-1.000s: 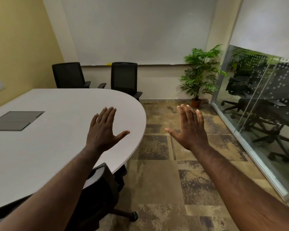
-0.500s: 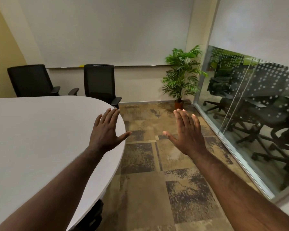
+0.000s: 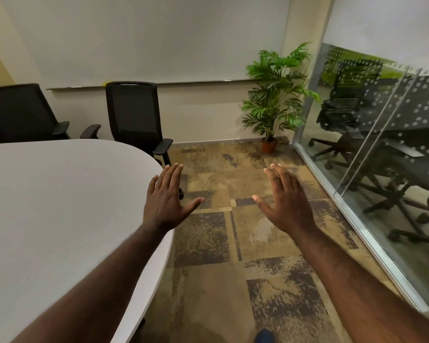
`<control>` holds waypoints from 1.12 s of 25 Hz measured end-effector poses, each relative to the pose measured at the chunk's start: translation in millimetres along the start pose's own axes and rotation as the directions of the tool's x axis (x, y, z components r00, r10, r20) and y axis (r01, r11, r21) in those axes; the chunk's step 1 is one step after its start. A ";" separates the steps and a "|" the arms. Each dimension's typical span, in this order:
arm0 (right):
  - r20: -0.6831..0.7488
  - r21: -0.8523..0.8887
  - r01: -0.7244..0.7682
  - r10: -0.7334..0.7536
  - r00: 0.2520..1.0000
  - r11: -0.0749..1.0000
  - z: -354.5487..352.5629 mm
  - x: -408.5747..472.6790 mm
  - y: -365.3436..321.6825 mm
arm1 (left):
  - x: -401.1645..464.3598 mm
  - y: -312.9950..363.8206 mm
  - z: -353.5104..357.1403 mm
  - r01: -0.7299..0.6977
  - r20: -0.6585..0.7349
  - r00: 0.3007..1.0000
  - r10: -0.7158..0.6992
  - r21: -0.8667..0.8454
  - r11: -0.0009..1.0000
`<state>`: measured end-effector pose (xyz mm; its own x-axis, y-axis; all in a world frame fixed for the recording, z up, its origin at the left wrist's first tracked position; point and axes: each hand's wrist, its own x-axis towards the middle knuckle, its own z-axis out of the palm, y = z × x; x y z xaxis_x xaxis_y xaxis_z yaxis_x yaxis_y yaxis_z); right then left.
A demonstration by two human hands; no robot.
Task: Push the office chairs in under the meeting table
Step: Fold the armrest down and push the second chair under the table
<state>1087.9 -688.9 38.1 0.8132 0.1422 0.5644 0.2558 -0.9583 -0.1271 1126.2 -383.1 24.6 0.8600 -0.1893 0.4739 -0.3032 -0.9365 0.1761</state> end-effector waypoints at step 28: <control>0.296 0.177 0.145 -0.193 0.935 0.974 375.0 449.3 178.9 | 425.8 -145.4 293.5 0.307 0.083 0.948 -0.306 0.002 0.952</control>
<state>1695.1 -703.6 -36.9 0.8662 0.3915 0.3106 0.4593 -0.8686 -0.1860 1656.9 -414.2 -52.5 0.9424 0.0831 0.3240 -0.0232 -0.9501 0.3110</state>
